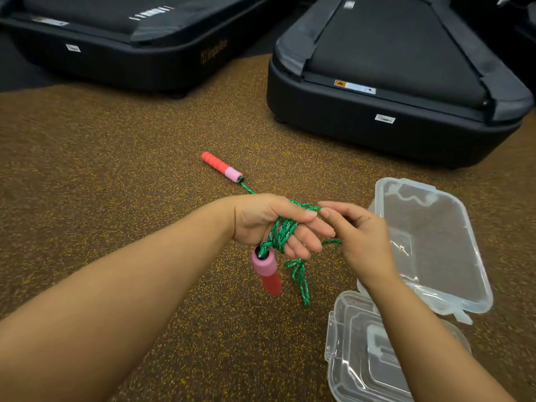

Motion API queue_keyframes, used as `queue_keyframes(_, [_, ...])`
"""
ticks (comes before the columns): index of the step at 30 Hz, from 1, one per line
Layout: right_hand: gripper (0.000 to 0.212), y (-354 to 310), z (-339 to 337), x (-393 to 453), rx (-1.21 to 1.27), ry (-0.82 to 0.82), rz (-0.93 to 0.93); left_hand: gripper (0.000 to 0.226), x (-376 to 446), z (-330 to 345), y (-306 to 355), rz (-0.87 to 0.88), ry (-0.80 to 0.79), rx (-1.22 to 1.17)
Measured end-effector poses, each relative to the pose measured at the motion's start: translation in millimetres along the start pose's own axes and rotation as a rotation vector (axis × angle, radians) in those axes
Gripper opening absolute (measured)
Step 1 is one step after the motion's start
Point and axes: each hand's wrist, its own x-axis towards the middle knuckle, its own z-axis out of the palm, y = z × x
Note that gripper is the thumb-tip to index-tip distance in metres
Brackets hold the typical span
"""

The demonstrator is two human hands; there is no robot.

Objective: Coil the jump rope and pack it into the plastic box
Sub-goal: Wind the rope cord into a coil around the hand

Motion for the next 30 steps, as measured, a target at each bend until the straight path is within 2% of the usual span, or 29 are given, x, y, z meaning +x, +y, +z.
queue_keyframes(3, [0.025, 17, 11, -8, 0.089, 0.0, 0.131, 0.036, 2, 2, -1, 0.086, 0.065, -0.111])
queue_keyframes(5, [0.03, 29, 17, -15, 0.005, -0.004, 0.12, 0.036, 6, 2, -2, 0.141, 0.101, -0.195])
queue_keyframes(9, [0.02, 38, 29, -29, -0.248, -0.027, 0.082, 0.039, 11, 1, 5, 0.264, 0.258, -0.322])
queue_keyframes(13, [0.024, 41, 36, -47, -0.367, -0.091, 0.026, 0.083, 10, -9, 12, 0.276, 0.285, -0.507])
queue_keyframes(16, [0.025, 34, 34, -53, -0.413, -0.123, -0.039, 0.111, 11, -12, 9, 0.26, 0.329, -0.562])
queue_keyframes(20, [0.027, 18, 29, -52, -0.416, -0.126, -0.102, 0.121, 14, -12, 6, 0.211, 0.384, -0.506])
queue_keyframes(24, [0.029, 0, 26, -45, -0.262, -0.134, -0.102, 0.122, 15, -10, 5, 0.153, 0.413, -0.37])
queue_keyframes(28, [0.03, -19, 20, -29, -0.06, -0.168, -0.055, 0.122, 14, -8, 2, 0.06, 0.377, -0.256])
queue_keyframes(30, [0.035, -29, 14, -18, 0.022, -0.182, -0.003, 0.123, 13, -7, 0, 0.046, 0.304, -0.223])
